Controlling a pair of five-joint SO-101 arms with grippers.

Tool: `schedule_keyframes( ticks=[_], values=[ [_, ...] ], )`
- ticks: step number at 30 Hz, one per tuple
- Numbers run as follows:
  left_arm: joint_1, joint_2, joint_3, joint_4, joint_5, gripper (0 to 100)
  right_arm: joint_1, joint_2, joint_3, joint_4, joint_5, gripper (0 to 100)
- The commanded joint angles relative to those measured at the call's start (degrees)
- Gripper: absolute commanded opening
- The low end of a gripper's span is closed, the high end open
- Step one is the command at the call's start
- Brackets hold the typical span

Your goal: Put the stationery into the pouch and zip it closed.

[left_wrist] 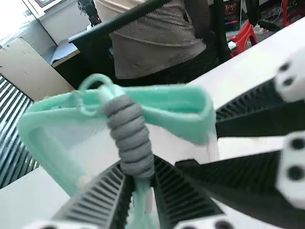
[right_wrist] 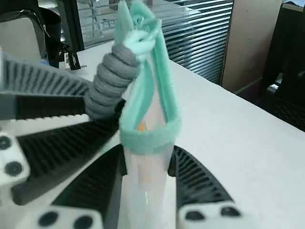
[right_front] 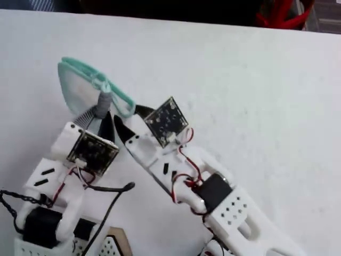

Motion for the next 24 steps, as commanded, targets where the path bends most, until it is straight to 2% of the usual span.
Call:
schedule_keyframes(
  ticks=[1, 5, 10, 16, 24],
  values=[
    [1.54, 2.59, 0.44, -1.41, -0.26, 2, -1.36, -4.7, -2.99, 0.31, -0.53, 1.8],
    [1.98, 2.59, -2.99, 2.29, -0.26, 2, -0.13, -1.8, -3.16, -0.13, -0.53, 1.8],
    [8.84, 2.59, -5.89, 7.74, -0.26, 2, 0.04, 3.65, -5.36, -0.92, -0.53, 1.8],
    [8.22, 2.59, -7.74, 9.23, -0.26, 2, 1.27, 5.14, -5.19, -0.92, -0.53, 1.8],
    [9.89, 2.59, -23.82, 22.24, -0.44, 2, 0.92, 5.23, -4.31, -2.24, 0.0, 1.8]
  ],
)
